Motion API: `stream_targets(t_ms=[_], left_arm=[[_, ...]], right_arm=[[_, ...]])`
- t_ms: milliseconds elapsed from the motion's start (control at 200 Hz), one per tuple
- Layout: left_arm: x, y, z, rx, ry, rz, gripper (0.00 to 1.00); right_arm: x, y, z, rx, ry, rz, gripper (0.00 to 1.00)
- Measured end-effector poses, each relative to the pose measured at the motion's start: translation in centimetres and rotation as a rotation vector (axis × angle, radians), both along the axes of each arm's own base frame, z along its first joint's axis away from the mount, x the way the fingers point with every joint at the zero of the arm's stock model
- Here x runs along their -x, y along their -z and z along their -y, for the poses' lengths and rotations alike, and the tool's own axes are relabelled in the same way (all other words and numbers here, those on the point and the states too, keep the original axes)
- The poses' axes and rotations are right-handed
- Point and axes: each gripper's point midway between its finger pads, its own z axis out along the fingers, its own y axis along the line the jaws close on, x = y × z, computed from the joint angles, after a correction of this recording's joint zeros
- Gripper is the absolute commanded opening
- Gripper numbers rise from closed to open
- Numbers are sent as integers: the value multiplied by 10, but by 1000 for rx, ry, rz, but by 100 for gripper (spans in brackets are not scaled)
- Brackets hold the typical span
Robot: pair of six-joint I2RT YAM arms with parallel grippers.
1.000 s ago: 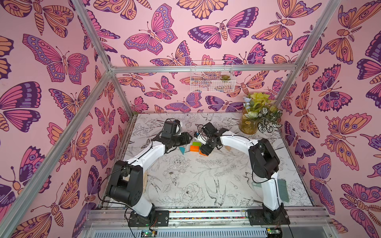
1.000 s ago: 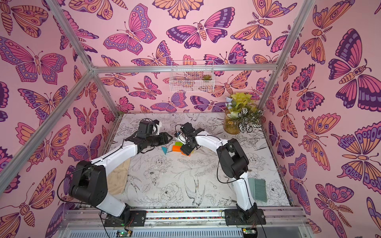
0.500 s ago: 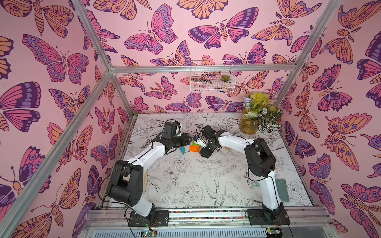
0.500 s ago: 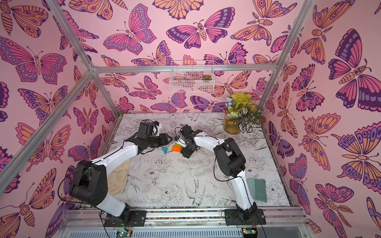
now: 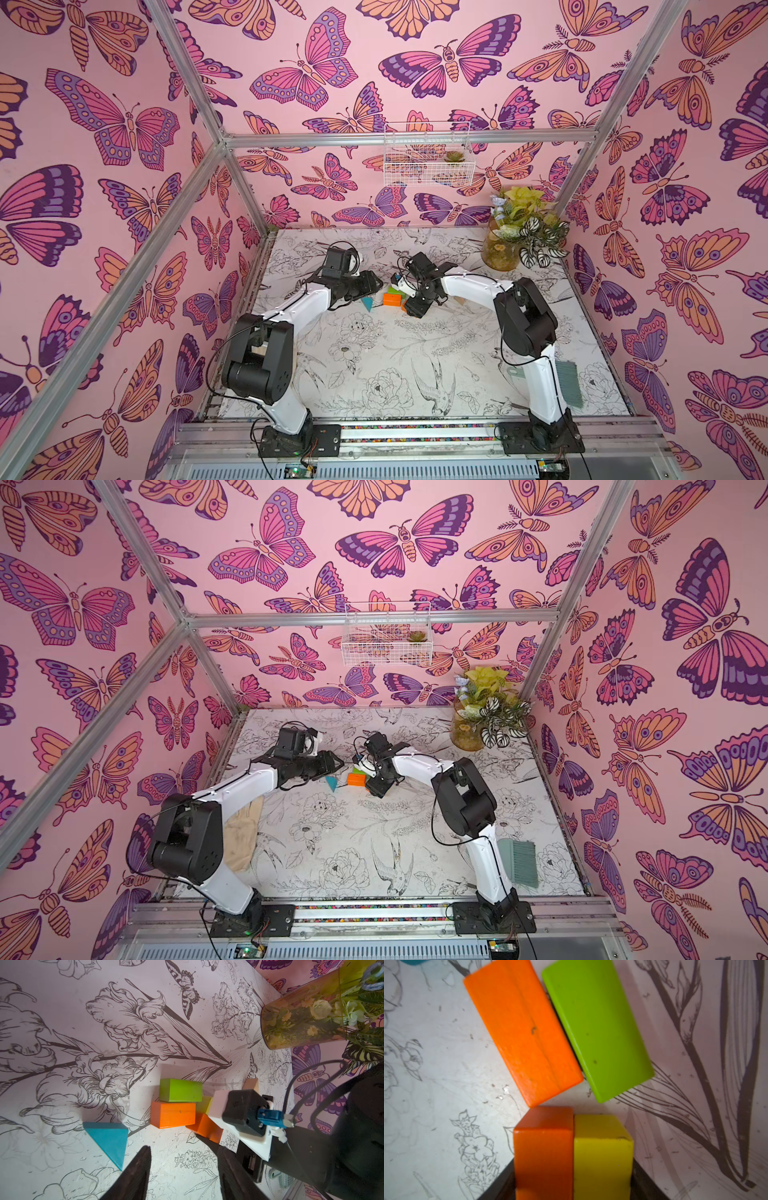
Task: Assemble a piece of candy with building blocks
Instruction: Pick up the building blocks at the center of the board.
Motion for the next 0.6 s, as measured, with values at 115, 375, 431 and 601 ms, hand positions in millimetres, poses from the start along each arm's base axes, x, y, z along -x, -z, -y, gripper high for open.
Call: stream_targets(t_ms=[115, 375, 431, 601], left_arm=[[-3, 2, -1, -6, 7, -18, 54], [-10, 14, 7, 4, 46, -79, 53], [-11, 16, 9, 5, 50, -90, 53], [-12, 16, 11, 5, 63, -112, 53]], right_arm=[[-5, -2, 9, 12, -6, 10, 11], [-11, -8, 25, 67, -31, 15, 0], [-14, -11, 25, 70, -43, 19, 0], [-17, -13, 24, 66, -72, 29, 0]])
